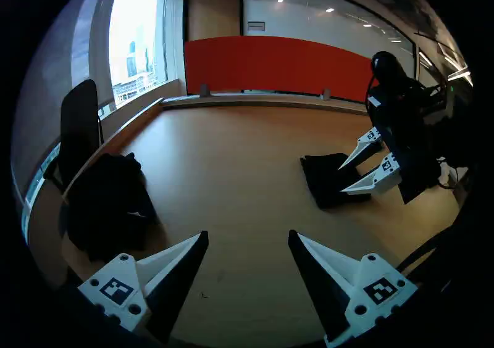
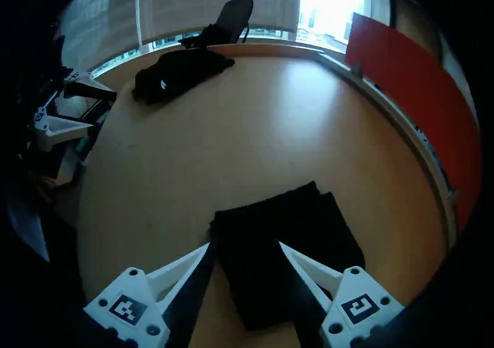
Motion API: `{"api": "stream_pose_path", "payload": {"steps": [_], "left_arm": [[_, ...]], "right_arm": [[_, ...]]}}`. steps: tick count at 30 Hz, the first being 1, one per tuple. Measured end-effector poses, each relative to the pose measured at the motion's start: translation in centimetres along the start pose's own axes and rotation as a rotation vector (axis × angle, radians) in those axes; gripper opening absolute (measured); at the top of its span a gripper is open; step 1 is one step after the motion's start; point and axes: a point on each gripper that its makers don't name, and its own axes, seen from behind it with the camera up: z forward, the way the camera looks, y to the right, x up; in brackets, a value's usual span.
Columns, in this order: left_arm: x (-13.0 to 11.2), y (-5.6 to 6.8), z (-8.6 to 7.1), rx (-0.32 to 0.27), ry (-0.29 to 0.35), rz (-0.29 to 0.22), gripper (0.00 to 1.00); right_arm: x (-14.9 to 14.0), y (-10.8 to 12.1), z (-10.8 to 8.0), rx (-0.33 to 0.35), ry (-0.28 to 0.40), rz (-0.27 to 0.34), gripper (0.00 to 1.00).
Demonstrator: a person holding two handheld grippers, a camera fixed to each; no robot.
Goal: Fold towel
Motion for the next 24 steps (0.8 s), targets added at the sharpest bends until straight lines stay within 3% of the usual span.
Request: {"api": "stream_pose_path", "payload": {"steps": [24], "left_arm": [[0.3, 0.0, 0.0, -0.017, 0.006, 0.017, 0.96]], "right_arm": [[-5.5, 0.9, -3.7, -0.085, -0.042, 0.080, 0.67]]}}
